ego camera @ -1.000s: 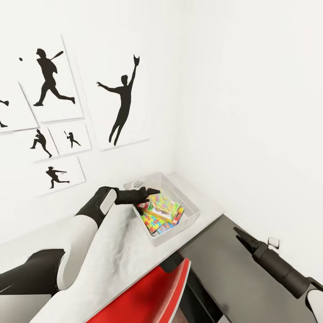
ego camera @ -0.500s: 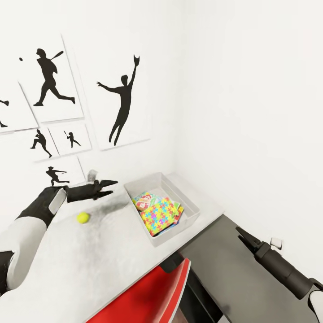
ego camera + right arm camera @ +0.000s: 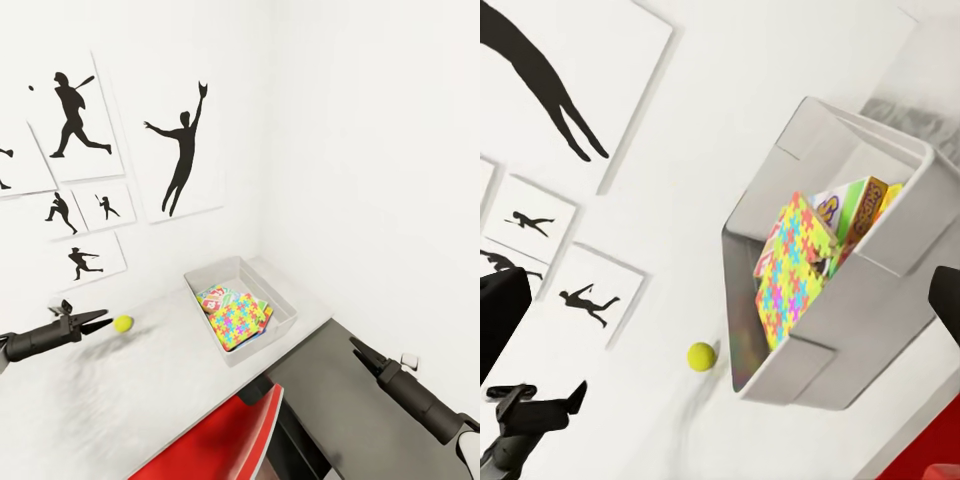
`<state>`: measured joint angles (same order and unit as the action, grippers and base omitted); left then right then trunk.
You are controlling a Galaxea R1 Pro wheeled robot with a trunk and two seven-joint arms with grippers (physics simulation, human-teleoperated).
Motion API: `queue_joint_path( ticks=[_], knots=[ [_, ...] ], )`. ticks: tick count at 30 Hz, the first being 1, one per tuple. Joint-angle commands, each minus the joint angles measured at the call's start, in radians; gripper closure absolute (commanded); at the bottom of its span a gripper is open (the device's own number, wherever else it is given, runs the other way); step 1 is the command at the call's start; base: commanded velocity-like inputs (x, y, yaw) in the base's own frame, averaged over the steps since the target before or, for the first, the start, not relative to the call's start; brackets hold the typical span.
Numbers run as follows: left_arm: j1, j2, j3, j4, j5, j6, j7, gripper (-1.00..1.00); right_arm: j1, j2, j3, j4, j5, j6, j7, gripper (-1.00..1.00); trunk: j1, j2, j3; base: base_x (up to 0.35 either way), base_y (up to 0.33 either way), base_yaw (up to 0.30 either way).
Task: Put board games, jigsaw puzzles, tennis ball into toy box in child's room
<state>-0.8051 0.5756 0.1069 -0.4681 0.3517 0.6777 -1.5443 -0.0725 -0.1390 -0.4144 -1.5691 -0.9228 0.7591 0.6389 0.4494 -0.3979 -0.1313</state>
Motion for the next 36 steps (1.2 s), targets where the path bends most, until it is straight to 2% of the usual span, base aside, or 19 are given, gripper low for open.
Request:
queue_joint_path(
  ticks=[1,15,30,36],
  knots=[
    [0.000,0.003,0.001,0.000,0.000,0.010,-0.004,-1.00,-0.001,0.000,-0.001,0.000,-0.003,0.006,0.001,-1.00,0.001,-0.002,-0.002,0.000,0.000,0.000],
    [0.004,0.010,0.003,0.002,0.000,0.008,0.000,-1.00,-0.002,0.012,0.005,-0.003,-0.002,0.005,-0.004,-1.00,0.001,-0.002,-0.002,-0.080,0.020,0.015],
    [0.005,0.010,0.005,0.002,0.000,0.008,-0.002,-1.00,-0.003,0.011,0.006,-0.001,-0.002,0.005,-0.010,-1.00,0.001,-0.002,-0.002,-0.231,0.075,0.272],
    [0.006,0.010,0.005,0.002,0.000,0.008,-0.001,-1.00,-0.003,0.012,0.006,0.000,-0.002,0.005,-0.011,-1.00,0.001,-0.002,-0.002,-0.060,0.006,0.291]
  ],
)
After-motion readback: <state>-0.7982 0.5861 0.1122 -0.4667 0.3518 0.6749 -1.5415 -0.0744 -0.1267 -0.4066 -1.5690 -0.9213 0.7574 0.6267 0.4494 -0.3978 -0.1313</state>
